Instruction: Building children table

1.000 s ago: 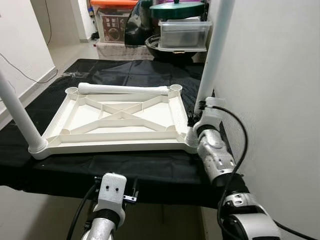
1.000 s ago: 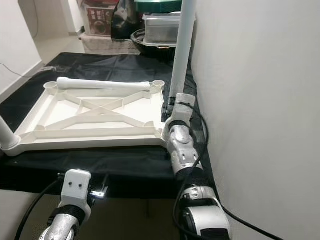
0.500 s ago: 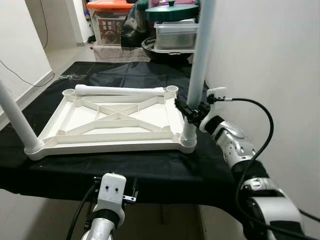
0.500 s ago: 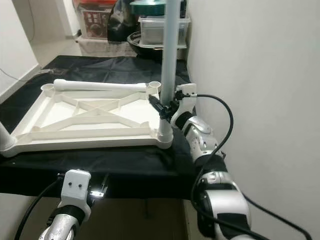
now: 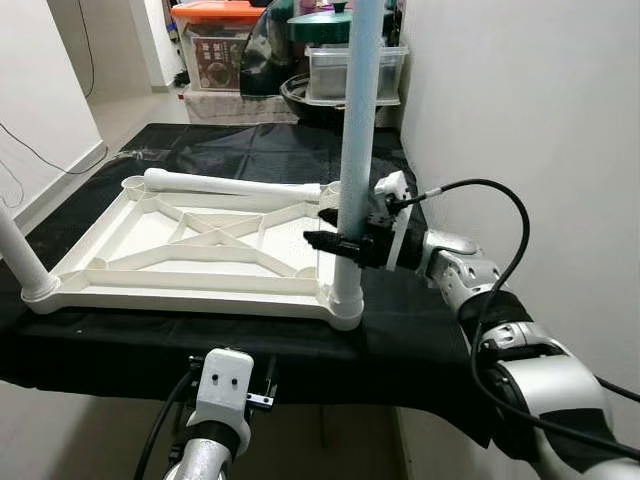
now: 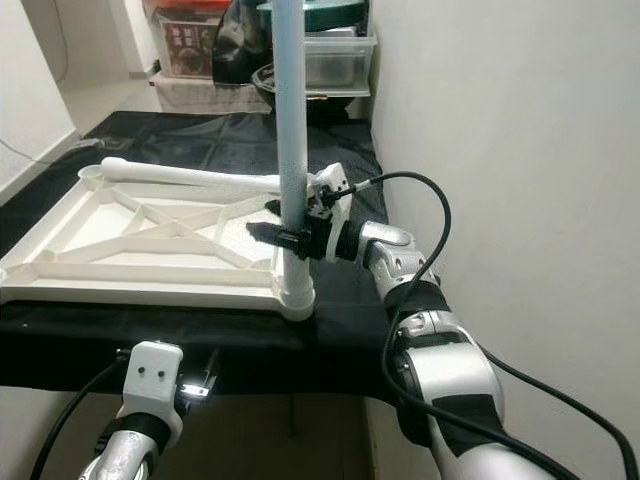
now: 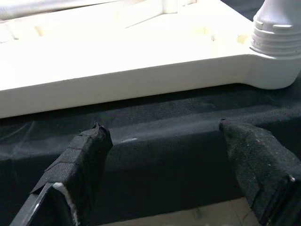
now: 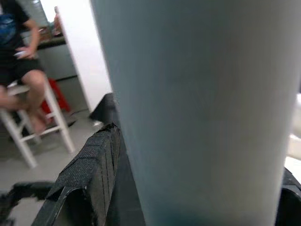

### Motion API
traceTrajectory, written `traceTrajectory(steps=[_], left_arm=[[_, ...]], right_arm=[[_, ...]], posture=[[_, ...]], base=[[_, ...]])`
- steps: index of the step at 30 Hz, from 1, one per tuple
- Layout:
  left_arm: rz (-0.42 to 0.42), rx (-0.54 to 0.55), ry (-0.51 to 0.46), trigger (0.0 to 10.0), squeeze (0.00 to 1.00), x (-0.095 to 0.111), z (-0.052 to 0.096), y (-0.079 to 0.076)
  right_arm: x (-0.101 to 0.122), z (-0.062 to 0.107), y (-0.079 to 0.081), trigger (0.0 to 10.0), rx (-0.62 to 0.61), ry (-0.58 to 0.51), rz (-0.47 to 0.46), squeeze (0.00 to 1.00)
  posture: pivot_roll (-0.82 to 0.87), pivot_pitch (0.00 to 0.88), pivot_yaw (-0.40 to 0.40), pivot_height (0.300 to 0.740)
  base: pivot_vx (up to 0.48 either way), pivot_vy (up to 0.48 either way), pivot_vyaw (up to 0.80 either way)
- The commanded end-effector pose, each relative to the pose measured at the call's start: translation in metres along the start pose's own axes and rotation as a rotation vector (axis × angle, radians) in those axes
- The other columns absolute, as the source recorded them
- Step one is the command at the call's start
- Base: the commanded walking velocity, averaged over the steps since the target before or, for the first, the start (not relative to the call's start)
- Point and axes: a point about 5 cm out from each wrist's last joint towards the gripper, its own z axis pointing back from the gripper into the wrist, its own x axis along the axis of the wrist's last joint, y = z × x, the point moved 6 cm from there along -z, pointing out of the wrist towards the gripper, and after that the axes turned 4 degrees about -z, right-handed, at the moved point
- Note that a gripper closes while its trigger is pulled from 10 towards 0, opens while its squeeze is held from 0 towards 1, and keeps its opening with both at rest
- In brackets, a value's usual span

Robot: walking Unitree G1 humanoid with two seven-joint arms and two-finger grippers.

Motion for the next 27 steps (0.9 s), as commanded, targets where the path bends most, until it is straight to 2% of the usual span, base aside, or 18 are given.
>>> traceTrajectory(steps=[1,5,6,7,15,16,17,18,19,21,22,23,24,25,26,27], left_arm=[[0.003,-0.006,-0.002,10.0,0.00,0.000,0.001,-0.001],[0.008,-0.007,-0.009,10.0,0.00,0.001,0.001,-0.002],[0.011,-0.008,-0.017,10.0,0.00,0.003,0.001,-0.002],[0.015,-0.009,-0.032,10.0,0.00,0.005,0.002,-0.002],[0.015,-0.022,-0.074,10.0,0.00,0.012,0.003,-0.004],[0.011,-0.020,-0.081,10.0,0.00,0.013,0.004,-0.003],[0.011,-0.020,-0.081,10.0,0.00,0.013,0.004,-0.003],[0.008,-0.015,-0.088,10.0,0.00,0.014,0.004,-0.003],[0.008,-0.015,-0.088,10.0,0.00,0.014,0.004,-0.003],[0.002,-0.003,-0.100,10.0,0.00,0.017,0.004,0.000],[0.002,-0.003,-0.100,10.0,0.00,0.017,0.004,0.000],[0.001,0.000,-0.102,10.0,0.00,0.017,0.004,0.001],[0.001,0.000,-0.102,10.0,0.00,0.017,0.004,0.001],[-0.004,0.009,-0.110,10.0,0.00,0.018,0.004,0.002],[-0.005,0.012,-0.113,10.0,0.00,0.019,0.004,0.003],[-0.005,0.012,-0.113,10.0,0.00,0.019,0.004,0.003]], right_arm=[[-0.003,-0.009,0.011,10.0,0.087,0.032,-0.005,0.00],[-0.008,-0.010,0.017,10.0,0.137,0.058,0.003,0.00],[-0.009,-0.012,0.019,4.5,0.146,0.061,0.004,0.00],[-0.011,-0.013,0.020,0.0,0.151,0.063,0.007,0.00],[-0.015,-0.018,0.021,0.0,0.141,0.057,0.012,0.00],[-0.017,-0.021,0.015,0.0,0.076,0.046,0.020,0.00],[-0.017,-0.021,0.015,0.0,0.076,0.046,0.020,0.00],[-0.020,-0.022,0.005,0.0,-0.021,0.037,0.028,0.00],[-0.020,-0.022,0.005,0.0,-0.021,0.037,0.028,0.00],[-0.022,-0.017,-0.026,0.0,-0.319,0.007,0.026,0.00],[-0.022,-0.017,-0.026,0.0,-0.319,0.007,0.026,0.00],[-0.022,-0.012,-0.037,0.0,-0.422,-0.007,0.026,0.00],[-0.022,-0.012,-0.037,0.0,-0.422,-0.007,0.026,0.00],[-0.024,0.014,-0.070,0.0,-0.791,-0.076,-0.025,0.00],[-0.026,0.026,-0.079,0.0,-0.919,-0.096,-0.048,0.00],[-0.026,0.026,-0.079,0.0,-0.919,-0.096,-0.048,0.00]], posture=[[0.11,0.000,-0.005,0.740],[0.10,0.003,-0.012,0.740],[0.10,0.006,-0.014,0.740],[0.10,0.006,-0.014,0.740],[0.08,0.004,-0.002,0.740],[0.08,0.003,-0.003,0.740],[0.08,0.003,-0.003,0.740],[0.08,0.002,-0.001,0.740],[0.08,0.002,-0.001,0.740],[0.08,0.001,-0.001,0.740],[0.08,0.001,-0.001,0.740],[0.08,0.001,-0.001,0.740],[0.08,0.001,-0.001,0.740],[0.07,0.000,0.003,0.740],[0.07,0.000,0.003,0.740],[0.07,0.000,0.003,0.740]], base=[[0.000,0.000,0.00],[0.000,0.000,0.00],[0.000,0.000,0.00],[0.000,0.000,0.00],[0.000,0.000,0.00],[0.000,0.000,0.00],[0.000,0.000,0.00],[0.000,0.000,0.00],[0.000,0.000,0.00],[0.000,0.000,0.00],[0.000,0.000,0.00],[0.000,0.000,0.00],[0.000,0.000,0.00],[0.000,0.000,0.00],[0.000,0.000,0.00],[0.000,0.000,0.00]])
